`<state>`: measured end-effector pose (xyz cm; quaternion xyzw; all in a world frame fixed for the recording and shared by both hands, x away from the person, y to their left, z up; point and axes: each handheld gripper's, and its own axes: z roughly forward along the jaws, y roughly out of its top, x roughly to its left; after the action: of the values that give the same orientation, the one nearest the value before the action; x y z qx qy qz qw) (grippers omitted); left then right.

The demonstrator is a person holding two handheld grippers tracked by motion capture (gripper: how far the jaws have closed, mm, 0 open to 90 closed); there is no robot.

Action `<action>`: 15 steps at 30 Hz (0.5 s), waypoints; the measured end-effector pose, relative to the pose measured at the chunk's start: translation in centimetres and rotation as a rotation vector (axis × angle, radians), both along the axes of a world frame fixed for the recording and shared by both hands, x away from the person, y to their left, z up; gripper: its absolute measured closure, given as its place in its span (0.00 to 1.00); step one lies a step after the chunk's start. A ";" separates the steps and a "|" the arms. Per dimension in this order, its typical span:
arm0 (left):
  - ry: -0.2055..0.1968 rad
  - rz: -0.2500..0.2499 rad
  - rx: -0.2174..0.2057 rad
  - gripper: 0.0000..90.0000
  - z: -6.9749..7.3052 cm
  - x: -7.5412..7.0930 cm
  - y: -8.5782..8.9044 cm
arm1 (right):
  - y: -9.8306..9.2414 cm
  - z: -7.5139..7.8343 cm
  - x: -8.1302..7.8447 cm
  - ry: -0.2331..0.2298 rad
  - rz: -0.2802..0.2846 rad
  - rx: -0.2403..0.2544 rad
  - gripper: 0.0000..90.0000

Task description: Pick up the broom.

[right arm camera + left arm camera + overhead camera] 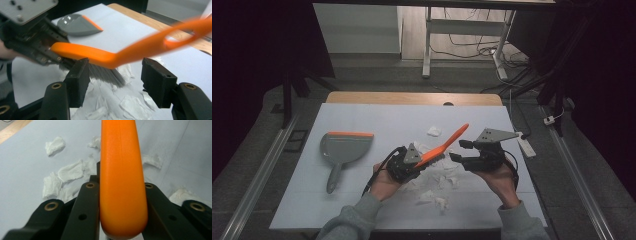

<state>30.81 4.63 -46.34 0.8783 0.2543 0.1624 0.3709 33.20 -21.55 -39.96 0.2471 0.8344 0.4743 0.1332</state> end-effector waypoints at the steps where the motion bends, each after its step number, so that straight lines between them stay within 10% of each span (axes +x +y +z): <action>1: 0.001 -0.004 0.003 0.87 0.0 0.0 -0.1 | 0.1 0.3 -0.3 -0.014 0.021 -0.021 0.45; 15: -0.009 -0.096 0.081 0.87 0.2 -0.2 -2.1 | 1.4 0.7 -1.0 -0.063 0.099 -0.163 0.40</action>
<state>30.64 2.55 -46.10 0.9031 0.2031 0.1587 0.3435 32.21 -20.18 -39.29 0.1790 0.8767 0.4185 0.1554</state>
